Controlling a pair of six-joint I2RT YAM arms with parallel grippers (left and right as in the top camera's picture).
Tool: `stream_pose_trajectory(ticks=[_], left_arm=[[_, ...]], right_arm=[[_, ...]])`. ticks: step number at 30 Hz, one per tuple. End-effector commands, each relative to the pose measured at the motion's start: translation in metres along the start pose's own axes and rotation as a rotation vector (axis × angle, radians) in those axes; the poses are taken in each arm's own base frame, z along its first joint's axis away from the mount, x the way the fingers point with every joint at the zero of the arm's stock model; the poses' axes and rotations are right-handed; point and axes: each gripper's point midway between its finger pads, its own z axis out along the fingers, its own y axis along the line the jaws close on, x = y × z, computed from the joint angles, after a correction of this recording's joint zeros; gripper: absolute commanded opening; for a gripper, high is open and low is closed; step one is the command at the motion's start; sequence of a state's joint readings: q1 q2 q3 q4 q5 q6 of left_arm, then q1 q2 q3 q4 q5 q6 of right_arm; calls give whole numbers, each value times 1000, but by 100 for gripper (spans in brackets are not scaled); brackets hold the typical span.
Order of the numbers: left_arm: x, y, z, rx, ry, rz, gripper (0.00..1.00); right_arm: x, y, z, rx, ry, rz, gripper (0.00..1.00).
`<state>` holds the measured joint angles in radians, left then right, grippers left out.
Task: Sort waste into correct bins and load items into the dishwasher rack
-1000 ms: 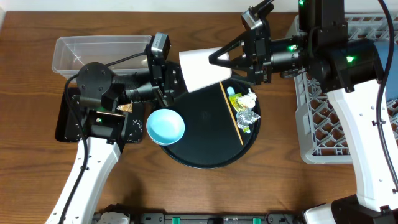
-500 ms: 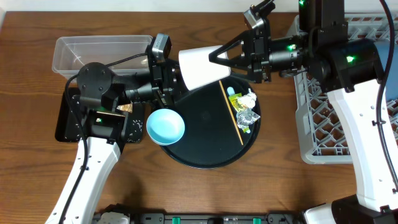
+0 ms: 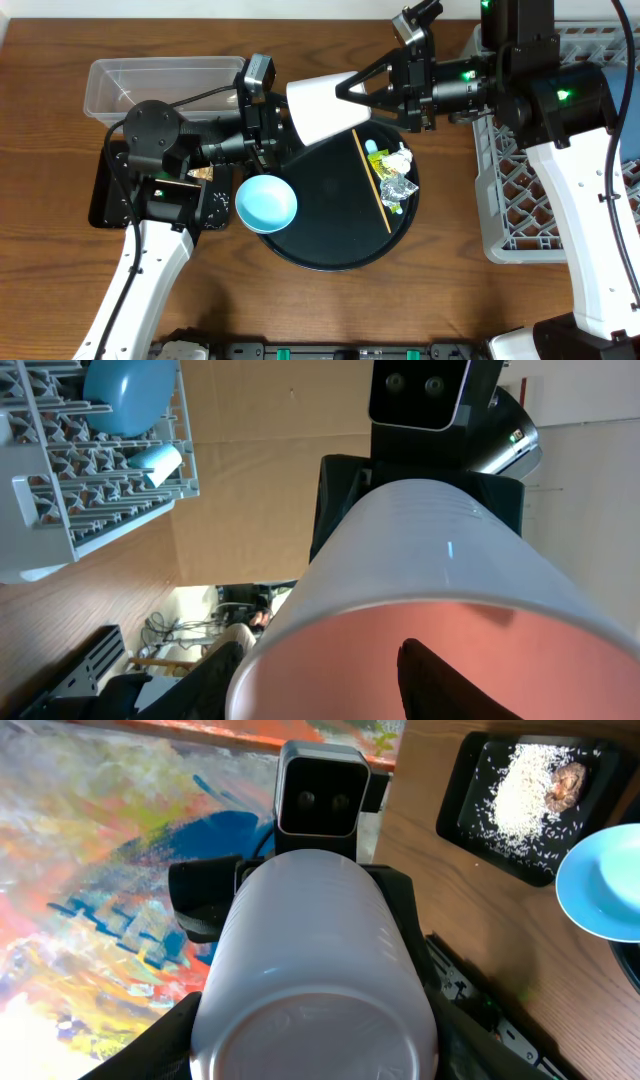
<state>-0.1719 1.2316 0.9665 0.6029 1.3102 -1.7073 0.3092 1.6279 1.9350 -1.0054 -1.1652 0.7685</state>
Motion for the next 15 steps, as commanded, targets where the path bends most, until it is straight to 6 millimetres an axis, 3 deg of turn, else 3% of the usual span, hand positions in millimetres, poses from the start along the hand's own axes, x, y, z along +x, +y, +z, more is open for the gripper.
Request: stream_pose_trajectory(ticks=[1, 15], left_arm=[[0, -2, -1, -1, 12, 21, 51], [-12, 14, 2, -15, 11, 63, 51]], right_arm=[[-2, -2, 0, 24, -25, -29, 40], [-8, -5, -14, 140, -157, -86, 38]])
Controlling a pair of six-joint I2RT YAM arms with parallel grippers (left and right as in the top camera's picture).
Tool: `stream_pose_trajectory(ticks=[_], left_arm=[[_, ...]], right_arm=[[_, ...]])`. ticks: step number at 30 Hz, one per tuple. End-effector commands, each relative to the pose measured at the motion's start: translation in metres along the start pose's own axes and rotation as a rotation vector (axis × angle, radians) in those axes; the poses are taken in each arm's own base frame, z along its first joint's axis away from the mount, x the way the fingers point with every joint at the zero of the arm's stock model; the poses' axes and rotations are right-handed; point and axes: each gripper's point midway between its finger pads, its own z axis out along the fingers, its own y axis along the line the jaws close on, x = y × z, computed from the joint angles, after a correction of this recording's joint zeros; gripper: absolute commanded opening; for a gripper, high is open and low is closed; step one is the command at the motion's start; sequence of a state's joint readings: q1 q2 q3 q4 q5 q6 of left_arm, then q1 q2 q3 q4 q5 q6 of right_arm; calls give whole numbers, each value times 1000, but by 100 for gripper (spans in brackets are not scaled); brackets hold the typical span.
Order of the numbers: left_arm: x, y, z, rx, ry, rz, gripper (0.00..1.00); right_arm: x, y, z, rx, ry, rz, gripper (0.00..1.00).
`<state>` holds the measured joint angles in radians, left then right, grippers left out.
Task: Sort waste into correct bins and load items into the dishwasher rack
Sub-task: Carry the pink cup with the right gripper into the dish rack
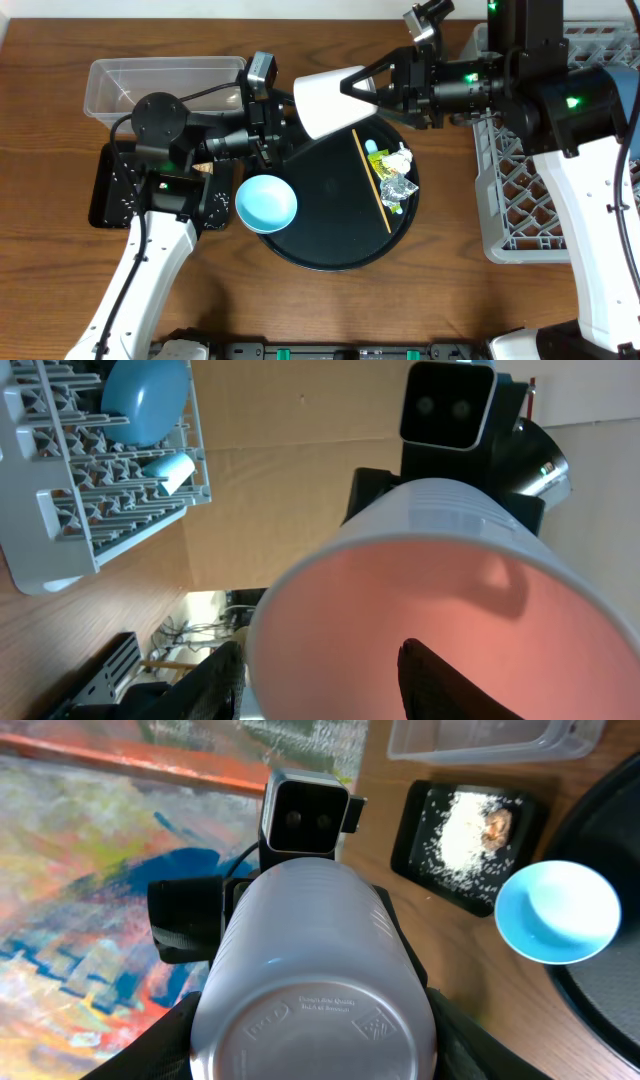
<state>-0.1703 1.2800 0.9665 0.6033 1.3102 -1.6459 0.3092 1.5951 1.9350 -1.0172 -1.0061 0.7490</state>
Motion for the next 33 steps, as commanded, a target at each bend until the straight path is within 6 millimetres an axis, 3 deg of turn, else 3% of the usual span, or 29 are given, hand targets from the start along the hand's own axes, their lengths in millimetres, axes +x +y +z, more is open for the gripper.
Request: stream_pose_trajectory(ticks=[1, 12, 21, 29, 33], left_arm=[[-1, 1, 0, -2, 14, 42, 51], [-5, 10, 1, -11, 18, 38, 51], [-5, 33, 1, -61, 34, 13, 51], [2, 70, -3, -145, 49, -24, 51], [9, 86, -6, -181, 62, -43, 51]], right_arm=[[1, 2, -8, 44, -54, -46, 39], [-7, -6, -26, 99, -127, -65, 38], [-19, -28, -62, 214, -246, -63, 38], [-31, -68, -111, 434, -393, -52, 36], [-35, -96, -145, 540, -445, -18, 37]])
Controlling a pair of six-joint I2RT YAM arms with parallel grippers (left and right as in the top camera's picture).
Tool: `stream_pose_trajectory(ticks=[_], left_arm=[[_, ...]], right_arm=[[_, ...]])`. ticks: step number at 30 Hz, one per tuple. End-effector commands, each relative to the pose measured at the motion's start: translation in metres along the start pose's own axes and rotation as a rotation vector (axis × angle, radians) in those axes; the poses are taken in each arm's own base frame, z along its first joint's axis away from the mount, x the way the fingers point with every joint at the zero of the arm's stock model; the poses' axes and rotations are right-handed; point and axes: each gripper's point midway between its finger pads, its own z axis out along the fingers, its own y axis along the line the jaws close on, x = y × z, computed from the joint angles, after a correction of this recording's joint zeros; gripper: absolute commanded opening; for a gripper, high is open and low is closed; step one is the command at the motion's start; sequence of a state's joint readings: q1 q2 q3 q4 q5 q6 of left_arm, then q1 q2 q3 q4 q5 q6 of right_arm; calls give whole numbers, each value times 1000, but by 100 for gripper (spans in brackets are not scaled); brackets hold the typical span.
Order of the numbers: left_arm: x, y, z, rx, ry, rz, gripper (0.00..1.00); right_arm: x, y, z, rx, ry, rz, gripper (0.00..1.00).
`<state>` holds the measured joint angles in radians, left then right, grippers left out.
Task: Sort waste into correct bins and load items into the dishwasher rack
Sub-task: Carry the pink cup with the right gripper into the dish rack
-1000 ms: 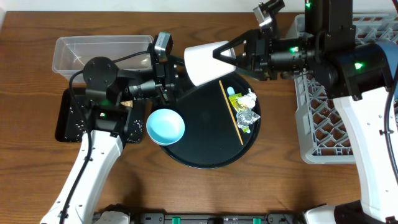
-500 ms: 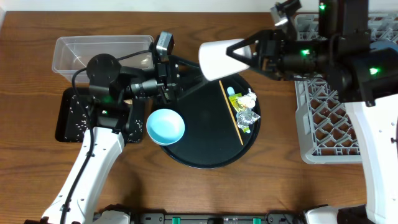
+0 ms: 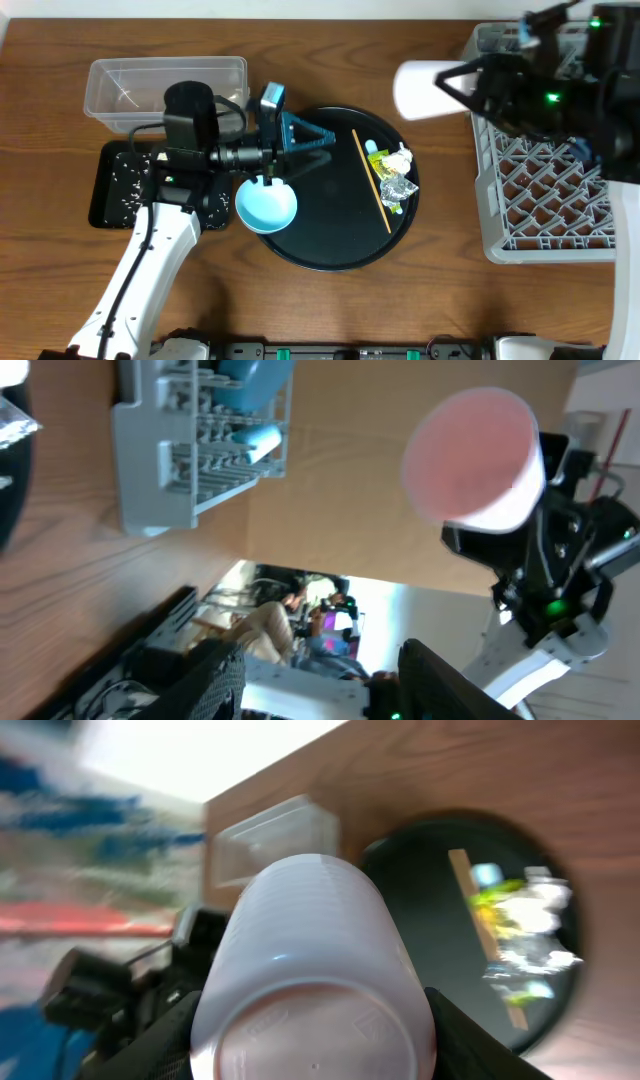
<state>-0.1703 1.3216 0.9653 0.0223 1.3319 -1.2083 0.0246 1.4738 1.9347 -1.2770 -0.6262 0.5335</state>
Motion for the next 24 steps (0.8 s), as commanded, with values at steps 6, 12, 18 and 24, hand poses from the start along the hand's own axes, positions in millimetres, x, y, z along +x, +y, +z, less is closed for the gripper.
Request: stream_pose_trajectory(ticks=[6, 12, 18, 24], left_arm=[[9, 21, -1, -45, 29, 112, 51], [10, 34, -2, -87, 16, 95, 52], [9, 39, -3, -107, 7, 81, 52], [12, 42, -2, -113, 13, 60, 52]], right_arm=[[-37, -89, -49, 300, -172, 35, 38], [-46, -152, -93, 528, -255, 121, 40], [-46, -194, -121, 651, -285, 223, 39], [-47, -238, -134, 777, -288, 351, 37]])
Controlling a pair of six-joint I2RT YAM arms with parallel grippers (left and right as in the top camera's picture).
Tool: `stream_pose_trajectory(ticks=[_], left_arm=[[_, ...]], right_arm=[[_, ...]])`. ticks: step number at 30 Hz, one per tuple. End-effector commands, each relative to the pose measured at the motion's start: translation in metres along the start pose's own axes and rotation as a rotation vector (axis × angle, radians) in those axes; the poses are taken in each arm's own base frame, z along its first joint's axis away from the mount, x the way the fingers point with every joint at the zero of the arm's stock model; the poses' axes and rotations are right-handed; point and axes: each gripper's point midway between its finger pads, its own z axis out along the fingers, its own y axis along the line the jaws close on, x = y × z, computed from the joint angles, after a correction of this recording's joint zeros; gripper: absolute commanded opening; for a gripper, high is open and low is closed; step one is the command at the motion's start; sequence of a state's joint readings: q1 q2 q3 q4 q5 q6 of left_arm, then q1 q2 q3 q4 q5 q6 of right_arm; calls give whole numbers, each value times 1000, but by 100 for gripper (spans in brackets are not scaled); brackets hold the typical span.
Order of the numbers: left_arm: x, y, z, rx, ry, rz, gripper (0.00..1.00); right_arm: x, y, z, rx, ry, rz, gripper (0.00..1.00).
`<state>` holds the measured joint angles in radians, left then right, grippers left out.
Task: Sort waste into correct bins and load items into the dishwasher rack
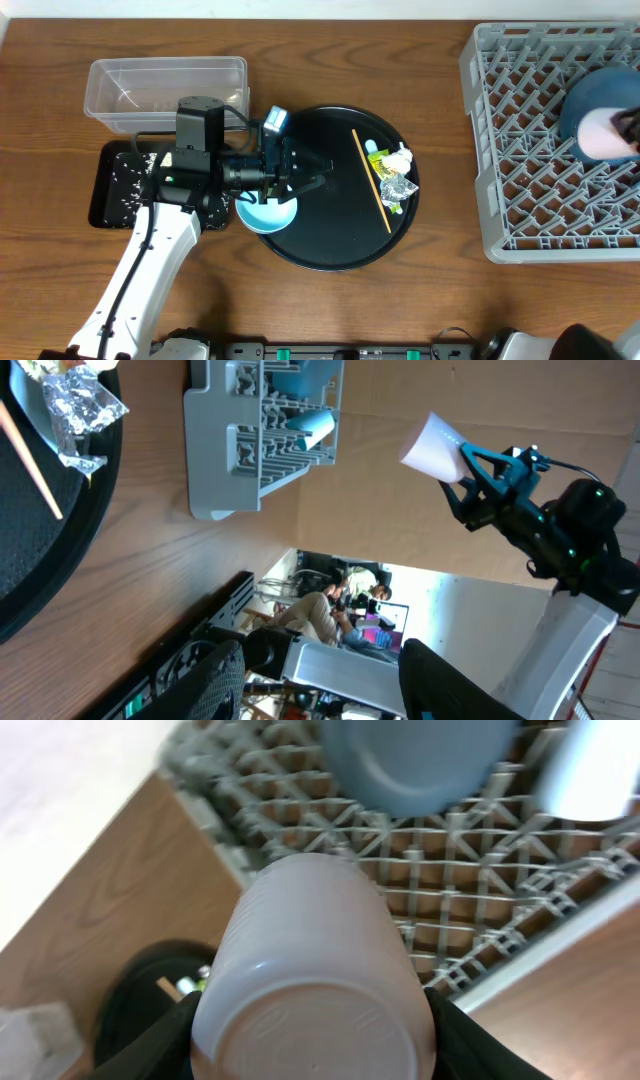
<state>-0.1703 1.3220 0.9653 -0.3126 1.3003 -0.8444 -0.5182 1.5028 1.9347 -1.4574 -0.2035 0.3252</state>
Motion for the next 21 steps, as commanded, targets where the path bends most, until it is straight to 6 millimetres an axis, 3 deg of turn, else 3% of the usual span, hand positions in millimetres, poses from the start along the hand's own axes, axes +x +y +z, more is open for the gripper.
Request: stream_pose_trajectory(ticks=[1, 6, 21], left_arm=[[-1, 3, 0, -12, -4, 6, 51], [4, 8, 0, -25, 8, 9, 51], [18, 22, -1, -59, 46, 69, 52]], right_arm=[[-9, -32, 17, 138, 10, 57, 36], [-20, -60, 35, 295, -1, 128, 39], [-25, -108, 92, 495, 108, 209, 41]])
